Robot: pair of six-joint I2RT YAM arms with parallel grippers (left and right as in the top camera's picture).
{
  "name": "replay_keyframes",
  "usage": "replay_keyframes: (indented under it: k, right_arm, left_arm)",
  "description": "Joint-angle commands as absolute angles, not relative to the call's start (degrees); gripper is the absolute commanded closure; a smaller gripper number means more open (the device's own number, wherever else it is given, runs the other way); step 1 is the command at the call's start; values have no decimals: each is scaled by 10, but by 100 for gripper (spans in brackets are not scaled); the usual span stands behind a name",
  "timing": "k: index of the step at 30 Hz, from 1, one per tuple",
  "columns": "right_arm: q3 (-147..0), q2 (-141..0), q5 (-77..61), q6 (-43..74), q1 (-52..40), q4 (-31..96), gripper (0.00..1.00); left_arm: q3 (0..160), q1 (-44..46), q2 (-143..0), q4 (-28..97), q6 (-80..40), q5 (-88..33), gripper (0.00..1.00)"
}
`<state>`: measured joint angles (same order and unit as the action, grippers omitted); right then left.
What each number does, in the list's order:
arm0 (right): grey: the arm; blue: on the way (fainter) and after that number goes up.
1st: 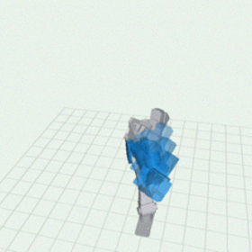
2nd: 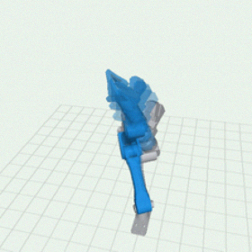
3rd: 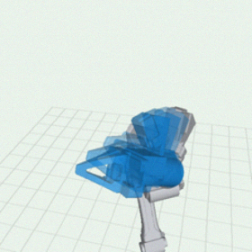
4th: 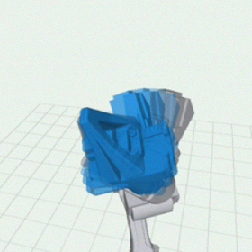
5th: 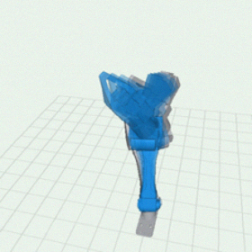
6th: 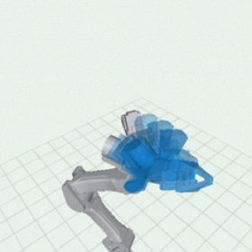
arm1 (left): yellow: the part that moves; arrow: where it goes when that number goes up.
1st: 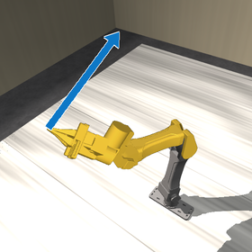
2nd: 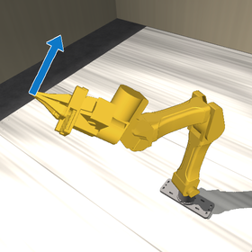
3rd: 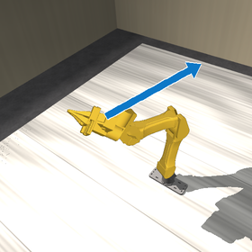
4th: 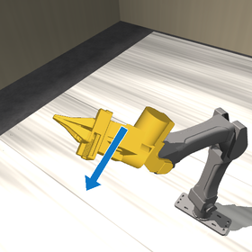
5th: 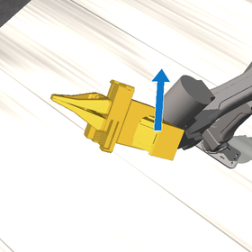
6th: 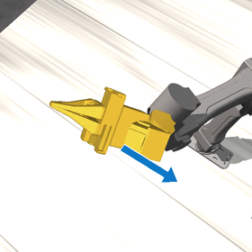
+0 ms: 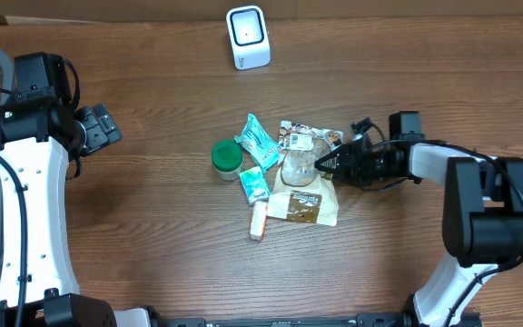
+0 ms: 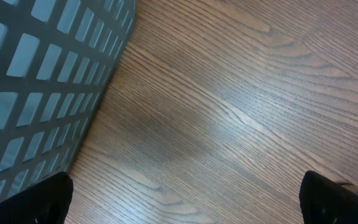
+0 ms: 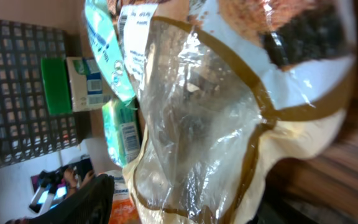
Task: Scan the item barcode
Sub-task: 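Lift the bag upright and carry it toward the white scanner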
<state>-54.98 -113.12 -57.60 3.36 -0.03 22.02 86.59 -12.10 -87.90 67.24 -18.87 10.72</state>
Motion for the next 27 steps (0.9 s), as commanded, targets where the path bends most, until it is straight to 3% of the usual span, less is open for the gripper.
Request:
replay_keyframes:
  k: [1, 10, 14, 24, 27]
  right_arm:
    - [-545, -1141, -630, 77, -23, 180, 38]
    - [-585, -1141, -655, 132, -102, 132, 46]
    - [-586, -1141, -572, 211, -145, 91, 47]
    - [-586, -1141, -524, 288, -216, -6, 47]
    - [-586, -1141, -441, 323, -233, -1, 56]
  left_arm:
    - [863, -121, -881, 670, -178, 105, 0]
    - [863, -120, -881, 671, -178, 105, 0]
    - [863, -120, -881, 671, -178, 105, 0]
    - [863, -120, -881, 671, -178, 105, 0]
    - [863, -120, -881, 671, -178, 105, 1]
